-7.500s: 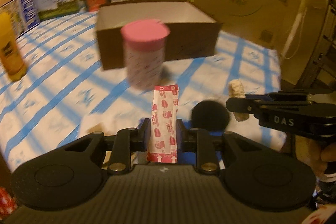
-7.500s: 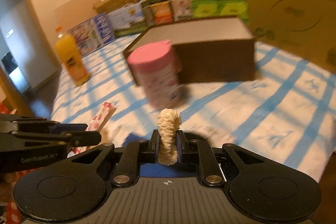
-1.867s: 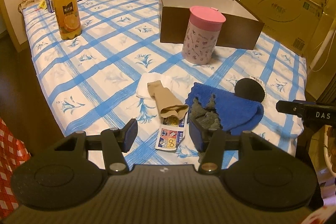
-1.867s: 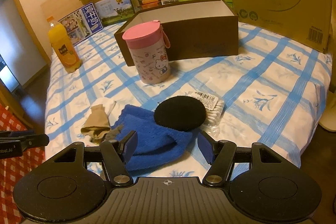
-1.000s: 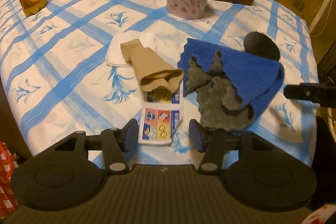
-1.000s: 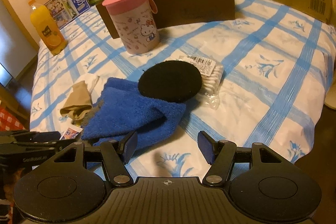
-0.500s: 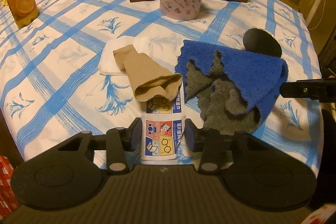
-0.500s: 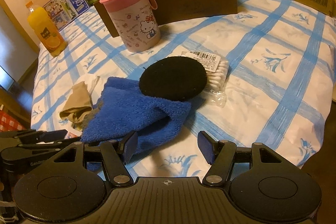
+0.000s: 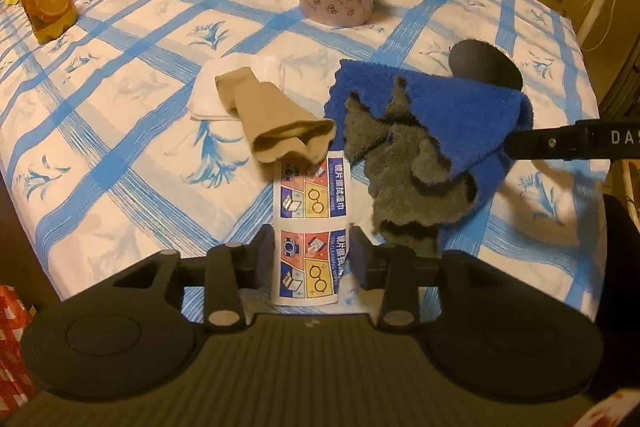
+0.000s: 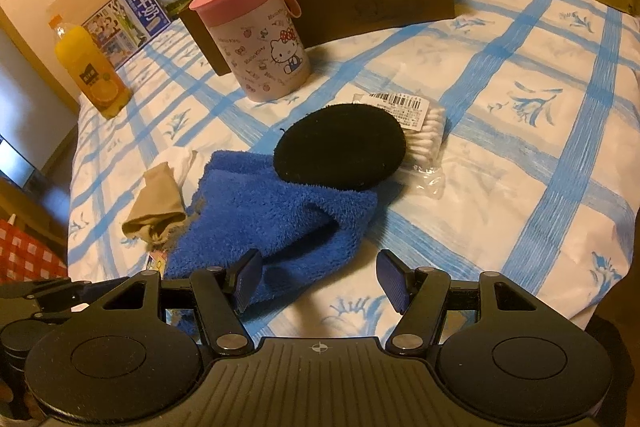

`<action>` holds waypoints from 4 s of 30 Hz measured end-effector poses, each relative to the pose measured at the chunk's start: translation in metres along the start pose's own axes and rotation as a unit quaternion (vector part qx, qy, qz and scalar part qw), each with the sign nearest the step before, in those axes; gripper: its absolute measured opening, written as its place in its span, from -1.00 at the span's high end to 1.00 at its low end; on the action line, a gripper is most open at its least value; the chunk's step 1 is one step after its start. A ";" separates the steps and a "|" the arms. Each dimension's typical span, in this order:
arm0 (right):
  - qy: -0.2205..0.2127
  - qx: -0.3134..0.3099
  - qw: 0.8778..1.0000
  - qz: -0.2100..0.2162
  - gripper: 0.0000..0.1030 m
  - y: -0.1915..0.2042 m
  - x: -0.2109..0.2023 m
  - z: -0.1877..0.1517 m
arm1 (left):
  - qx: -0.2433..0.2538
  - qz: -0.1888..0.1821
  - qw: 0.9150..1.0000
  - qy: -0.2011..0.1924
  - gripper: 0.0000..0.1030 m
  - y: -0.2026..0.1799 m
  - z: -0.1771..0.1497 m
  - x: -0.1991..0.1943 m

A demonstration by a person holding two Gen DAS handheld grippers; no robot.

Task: Organize soft objects
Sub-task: 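Grasp the printed medicine packet with the left tool while the right tool grasps the blue towel, then carry the packet and blue towel into the brown box and open both tools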

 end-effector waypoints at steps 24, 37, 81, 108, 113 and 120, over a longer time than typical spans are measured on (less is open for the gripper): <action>-0.019 -0.017 1.000 0.014 0.45 0.006 0.019 0.000 | -0.003 -0.006 1.000 -0.014 0.62 -0.001 0.004 -0.016; -0.063 -0.073 0.993 0.067 0.90 0.033 -0.040 -0.001 | -0.002 -0.005 0.999 -0.041 0.63 -0.008 0.012 -0.047; -0.242 -0.118 0.957 0.112 0.91 0.022 -0.170 0.131 | 0.036 -0.042 0.984 -0.167 0.63 -0.068 0.178 -0.094; -0.293 -0.161 0.927 0.170 0.91 0.059 -0.095 0.351 | -0.022 0.034 0.983 -0.181 0.63 -0.024 0.376 -0.004; -0.273 -0.159 0.934 0.166 0.91 0.059 -0.055 0.375 | -0.032 0.041 0.984 -0.169 0.63 -0.014 0.395 0.022; -0.180 -0.142 0.966 0.114 0.86 0.038 0.031 0.392 | -0.041 0.043 0.990 -0.127 0.63 -0.006 0.401 0.072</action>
Point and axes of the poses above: each gripper's, at about its wrist camera, not at the fingertips, and x roughly the way its jaws point, y to its left, z to its top, the point moved 4 cm from there along x, roughly the way its jaws point, and after that the axes turned 12 degrees about x, right-handed, at the moved point
